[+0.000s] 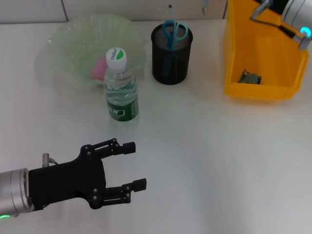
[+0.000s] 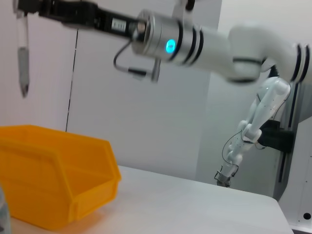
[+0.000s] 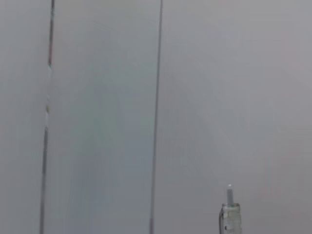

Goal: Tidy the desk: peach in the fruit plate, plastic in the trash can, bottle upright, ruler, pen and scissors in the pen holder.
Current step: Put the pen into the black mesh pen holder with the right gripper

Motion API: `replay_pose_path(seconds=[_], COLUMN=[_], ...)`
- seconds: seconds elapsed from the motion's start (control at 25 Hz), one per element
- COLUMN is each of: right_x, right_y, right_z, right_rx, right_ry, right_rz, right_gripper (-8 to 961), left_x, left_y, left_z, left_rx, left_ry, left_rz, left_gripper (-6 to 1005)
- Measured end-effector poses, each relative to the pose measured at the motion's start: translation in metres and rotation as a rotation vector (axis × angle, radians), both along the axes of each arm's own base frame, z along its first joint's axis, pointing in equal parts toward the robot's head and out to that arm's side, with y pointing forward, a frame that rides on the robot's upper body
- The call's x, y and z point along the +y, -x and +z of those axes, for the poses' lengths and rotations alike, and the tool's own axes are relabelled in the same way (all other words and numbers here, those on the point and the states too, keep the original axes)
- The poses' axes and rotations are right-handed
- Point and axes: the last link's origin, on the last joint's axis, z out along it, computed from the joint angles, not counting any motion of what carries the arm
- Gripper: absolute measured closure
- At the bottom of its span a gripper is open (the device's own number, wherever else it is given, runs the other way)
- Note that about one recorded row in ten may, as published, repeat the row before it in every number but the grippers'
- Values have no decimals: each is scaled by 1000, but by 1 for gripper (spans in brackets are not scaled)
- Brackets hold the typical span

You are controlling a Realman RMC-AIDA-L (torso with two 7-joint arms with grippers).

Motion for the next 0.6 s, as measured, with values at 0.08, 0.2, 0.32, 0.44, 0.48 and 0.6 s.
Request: replay_pose_path(seconds=[0.08,0.2,0.32,0.44,0.48,0.6], right_x=[-4,-7,-5,2,5,13], right_y=[-8,-16,-22,-26,-27,-27], right_z=[-13,-27,-44,-56,-59,-64], right_rx=[48,72,60,49,49,49], right_ry=[7,5,29,57,61,47], right_rz=[70,141,168,144,135,114], right_gripper=[829,829,829,830,830,830], left_x=[0,1,2,2,2,1], left_y=[0,-1,-1,0,0,0], left_z=[0,0,-1,-1,-1,-2], left_rx=[0,0,4,3,2,2], left_ry=[0,-1,1,2,2,2], left_rz=[-2,-3,3,7,9,13], left_gripper=[204,204,204,204,204,204])
